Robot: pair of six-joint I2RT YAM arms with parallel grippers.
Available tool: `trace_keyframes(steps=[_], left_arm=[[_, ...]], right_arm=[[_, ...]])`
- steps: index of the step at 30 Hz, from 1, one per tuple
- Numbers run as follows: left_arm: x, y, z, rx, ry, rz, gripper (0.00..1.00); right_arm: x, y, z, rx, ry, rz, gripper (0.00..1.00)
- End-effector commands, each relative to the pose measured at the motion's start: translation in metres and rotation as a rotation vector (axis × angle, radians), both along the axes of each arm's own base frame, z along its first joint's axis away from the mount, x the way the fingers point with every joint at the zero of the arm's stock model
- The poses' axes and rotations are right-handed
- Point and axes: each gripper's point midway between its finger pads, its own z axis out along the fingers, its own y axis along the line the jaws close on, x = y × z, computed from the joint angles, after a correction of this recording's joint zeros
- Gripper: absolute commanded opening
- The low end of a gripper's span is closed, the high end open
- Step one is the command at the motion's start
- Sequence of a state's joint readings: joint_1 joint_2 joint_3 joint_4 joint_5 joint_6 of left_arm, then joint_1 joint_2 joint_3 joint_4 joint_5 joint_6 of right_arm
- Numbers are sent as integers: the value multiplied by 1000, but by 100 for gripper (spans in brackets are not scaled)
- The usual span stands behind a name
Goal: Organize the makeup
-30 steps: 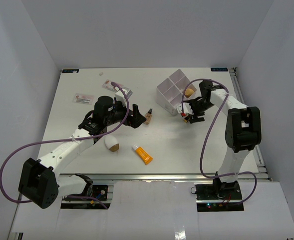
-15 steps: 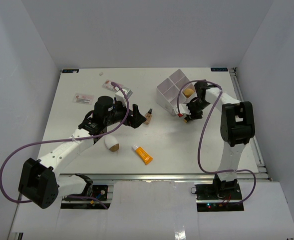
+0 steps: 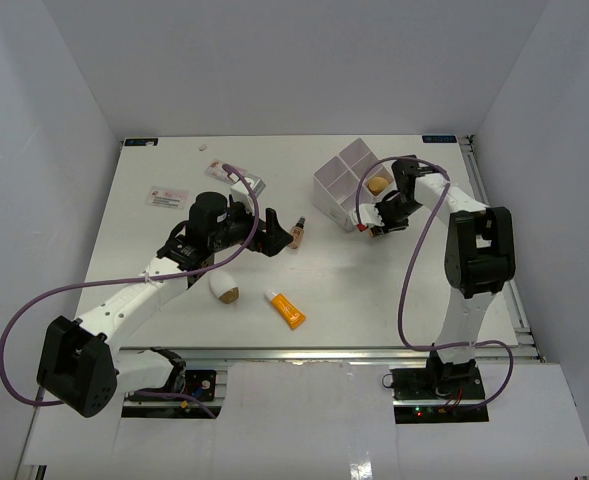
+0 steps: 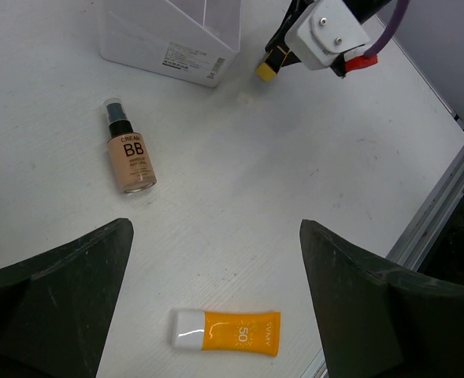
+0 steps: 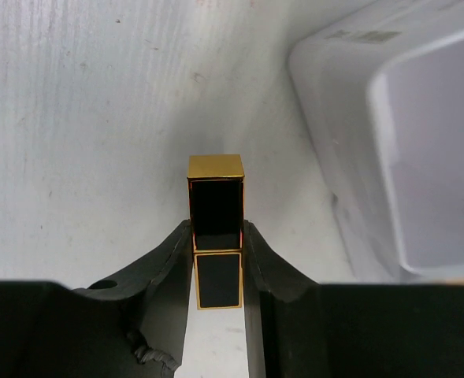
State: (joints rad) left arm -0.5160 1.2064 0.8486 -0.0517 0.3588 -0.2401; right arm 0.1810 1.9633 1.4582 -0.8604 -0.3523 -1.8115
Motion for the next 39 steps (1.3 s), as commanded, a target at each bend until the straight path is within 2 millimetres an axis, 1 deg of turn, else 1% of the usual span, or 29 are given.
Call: trace_keyframes(steps=[1,5,7,11,12,16,17,21,24,27,31,35,39], left_arm=[[0,-3,18,-24,-42,-16,98],[0,-3,18,-25,-40,-18,98],[0,-3,19,-25,-42,-19,98],[0,-3,18,-23,-40,-17,98],[0,-3,18,-23,-40,-17,98],[1,-3,17,-21,-40,-16,98],[1,-3,17,-21,-40,-15,98],[1,-3,16,-20,-37,-15,98],[1,-3,16,-20,-39,-16,98],[1,-3,16,-20,-39,-17,98],[2,-4,15,-17,-36,-17,98],[2,-4,11,-12,-28,-15,98],[4,-3,9,-4,-27,-9,98]], right_arm=[[15,3,81,51,-205,-19,15],[49,2,133,80,-438,-71,15],[67,2,146,81,-538,-87,16],[95,9,153,72,-672,-119,15],[104,12,154,69,-717,-126,15],[125,21,152,43,-801,-140,15],[133,22,151,33,-819,-149,15],[147,27,151,31,-831,-164,15],[152,29,145,10,-839,-157,16],[153,29,134,-22,-833,-130,18],[154,32,128,-30,-828,-111,21],[155,37,120,-45,-823,-89,25],[158,38,118,-44,-827,-98,49]])
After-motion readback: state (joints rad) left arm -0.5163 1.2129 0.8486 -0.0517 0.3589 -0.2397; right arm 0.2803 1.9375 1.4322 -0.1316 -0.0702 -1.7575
